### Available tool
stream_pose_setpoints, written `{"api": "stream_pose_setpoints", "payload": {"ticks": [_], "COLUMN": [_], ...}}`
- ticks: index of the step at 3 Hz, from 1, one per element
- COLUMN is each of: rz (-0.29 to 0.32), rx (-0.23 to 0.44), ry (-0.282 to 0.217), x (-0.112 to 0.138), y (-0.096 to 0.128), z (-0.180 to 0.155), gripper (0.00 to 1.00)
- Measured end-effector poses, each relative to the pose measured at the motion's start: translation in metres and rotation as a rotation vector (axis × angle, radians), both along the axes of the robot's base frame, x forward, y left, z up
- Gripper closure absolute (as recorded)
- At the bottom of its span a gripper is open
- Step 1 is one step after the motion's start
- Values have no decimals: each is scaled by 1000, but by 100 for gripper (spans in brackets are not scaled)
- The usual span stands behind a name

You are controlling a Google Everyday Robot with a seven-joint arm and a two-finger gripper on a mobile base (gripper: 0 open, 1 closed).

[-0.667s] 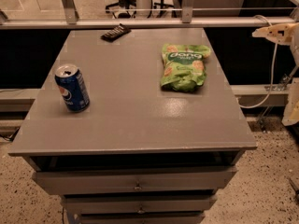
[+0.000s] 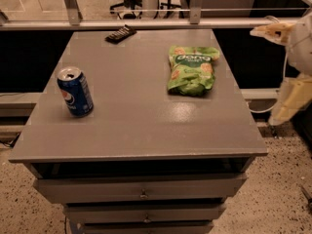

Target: Move pepsi can near rxbar chocolate

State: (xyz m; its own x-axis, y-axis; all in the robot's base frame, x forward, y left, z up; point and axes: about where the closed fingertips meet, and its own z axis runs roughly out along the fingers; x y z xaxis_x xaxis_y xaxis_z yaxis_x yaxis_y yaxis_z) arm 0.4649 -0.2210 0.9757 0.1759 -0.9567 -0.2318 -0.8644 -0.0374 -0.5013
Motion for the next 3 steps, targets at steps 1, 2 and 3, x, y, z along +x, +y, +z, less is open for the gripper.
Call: {"api": "stream_pose_setpoints", "payload": {"ticks": [1,2,3], "rz": [36,92,90], "rx": [152,320,324], "ry": [-6,48,49], "x": [39,68,69], "y": [60,133,135], "z": [-8,-9,-9], "gripper": [0,0,0]}}
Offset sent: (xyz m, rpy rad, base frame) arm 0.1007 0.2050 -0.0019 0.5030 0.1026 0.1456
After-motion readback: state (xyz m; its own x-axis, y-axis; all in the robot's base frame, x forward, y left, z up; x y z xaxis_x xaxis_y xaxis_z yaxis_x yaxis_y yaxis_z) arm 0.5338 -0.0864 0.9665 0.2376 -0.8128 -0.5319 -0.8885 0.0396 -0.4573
